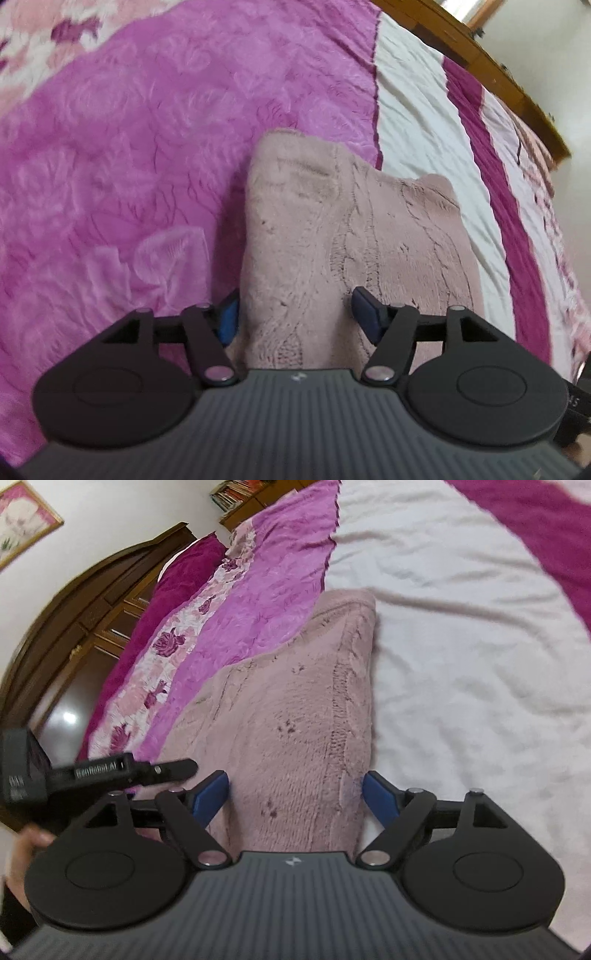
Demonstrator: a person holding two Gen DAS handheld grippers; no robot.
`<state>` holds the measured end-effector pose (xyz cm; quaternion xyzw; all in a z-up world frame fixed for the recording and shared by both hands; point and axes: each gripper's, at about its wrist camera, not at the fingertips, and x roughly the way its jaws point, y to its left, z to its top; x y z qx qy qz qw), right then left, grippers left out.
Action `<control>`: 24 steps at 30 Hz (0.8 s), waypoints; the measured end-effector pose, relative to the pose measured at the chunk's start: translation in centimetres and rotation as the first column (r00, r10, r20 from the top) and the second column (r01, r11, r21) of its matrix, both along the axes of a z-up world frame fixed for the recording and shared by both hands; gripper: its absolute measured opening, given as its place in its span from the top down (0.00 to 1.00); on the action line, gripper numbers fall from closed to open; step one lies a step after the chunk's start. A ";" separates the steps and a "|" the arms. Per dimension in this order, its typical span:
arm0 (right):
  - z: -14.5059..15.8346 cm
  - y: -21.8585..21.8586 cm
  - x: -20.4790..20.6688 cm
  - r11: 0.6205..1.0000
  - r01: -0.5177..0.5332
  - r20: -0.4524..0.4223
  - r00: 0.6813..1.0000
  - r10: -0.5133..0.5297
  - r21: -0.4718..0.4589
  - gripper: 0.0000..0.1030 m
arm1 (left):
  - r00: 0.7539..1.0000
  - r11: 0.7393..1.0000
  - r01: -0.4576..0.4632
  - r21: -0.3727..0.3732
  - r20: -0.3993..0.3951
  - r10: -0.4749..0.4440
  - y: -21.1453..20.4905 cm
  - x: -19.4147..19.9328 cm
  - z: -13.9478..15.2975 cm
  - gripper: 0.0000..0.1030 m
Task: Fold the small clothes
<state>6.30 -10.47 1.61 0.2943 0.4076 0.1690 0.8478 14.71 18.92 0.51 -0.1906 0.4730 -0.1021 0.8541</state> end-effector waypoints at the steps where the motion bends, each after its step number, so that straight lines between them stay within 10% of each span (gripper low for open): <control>1: -0.4 -0.1 0.5 1.000 0.001 -0.012 1.000 -0.001 0.020 0.16 | 1.000 0.999 -0.018 -0.031 -0.013 0.018 0.2 0.1 -0.4 0.37; 6: -2.5 -0.3 2.8 0.993 -0.004 -0.076 0.997 0.013 0.121 0.15 | 0.996 0.982 -0.071 -0.176 -0.065 0.061 1.0 0.5 -2.1 0.35; 16: -2.8 1.3 4.6 0.993 -0.041 -0.038 0.998 0.046 0.109 0.12 | 0.998 0.980 -0.041 -0.194 -0.049 0.032 0.9 0.4 -2.2 0.38; 24: -1.0 1.6 5.5 0.992 -0.028 -0.005 1.000 0.028 0.121 0.45 | 1.000 0.963 -0.027 -0.269 -0.012 0.025 1.3 0.1 -1.4 0.66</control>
